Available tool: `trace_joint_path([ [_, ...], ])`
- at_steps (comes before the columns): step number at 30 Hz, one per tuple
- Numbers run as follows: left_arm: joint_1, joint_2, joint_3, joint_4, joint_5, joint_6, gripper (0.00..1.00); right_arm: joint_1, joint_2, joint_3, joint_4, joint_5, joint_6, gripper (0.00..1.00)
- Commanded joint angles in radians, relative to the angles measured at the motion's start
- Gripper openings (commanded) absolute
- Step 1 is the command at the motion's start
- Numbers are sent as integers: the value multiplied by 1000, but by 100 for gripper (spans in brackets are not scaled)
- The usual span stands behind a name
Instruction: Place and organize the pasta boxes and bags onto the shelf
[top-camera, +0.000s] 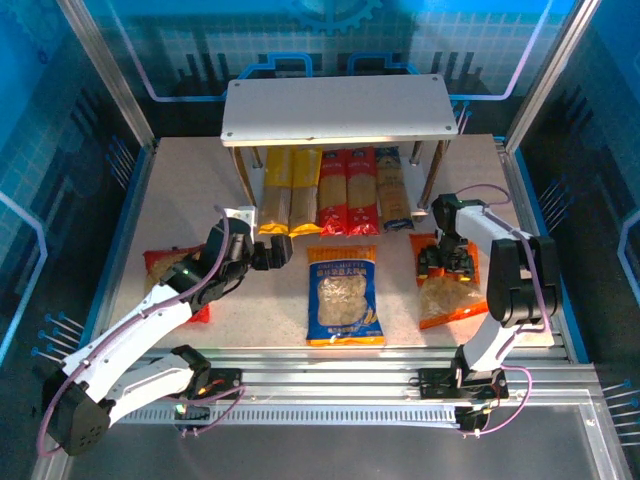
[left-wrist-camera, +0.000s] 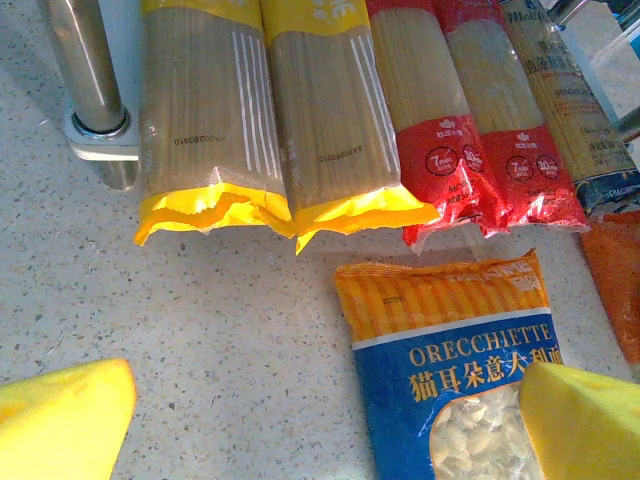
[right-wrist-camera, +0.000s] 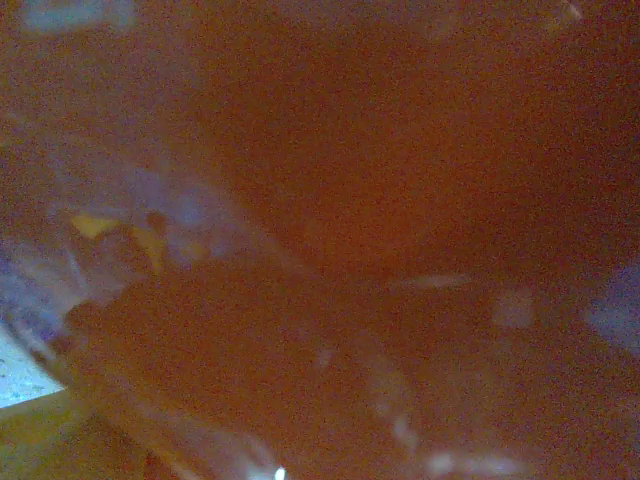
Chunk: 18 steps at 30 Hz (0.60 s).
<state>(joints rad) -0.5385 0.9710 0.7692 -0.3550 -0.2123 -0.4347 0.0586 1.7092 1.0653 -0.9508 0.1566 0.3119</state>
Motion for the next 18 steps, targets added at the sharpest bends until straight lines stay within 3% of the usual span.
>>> trace_joint_path([
  [1, 6, -17, 7, -14, -12, 17, 99, -26, 38, -33, 31, -21, 3, 79],
  [10, 7, -15, 15, -18, -10, 16, 99, -34, 59, -41, 47, -85, 0, 44],
  [12, 7, -17, 16, -20, -10, 16, 99, -34, 50, -42, 43, -83, 4, 23],
  [13, 6, -17, 16, -19, -10, 17, 99, -34, 42, -46, 42, -81, 5, 18],
  [18, 7, -19, 16, -18, -7, 16, 99, -37, -5, -47, 25, -82, 8, 5],
])
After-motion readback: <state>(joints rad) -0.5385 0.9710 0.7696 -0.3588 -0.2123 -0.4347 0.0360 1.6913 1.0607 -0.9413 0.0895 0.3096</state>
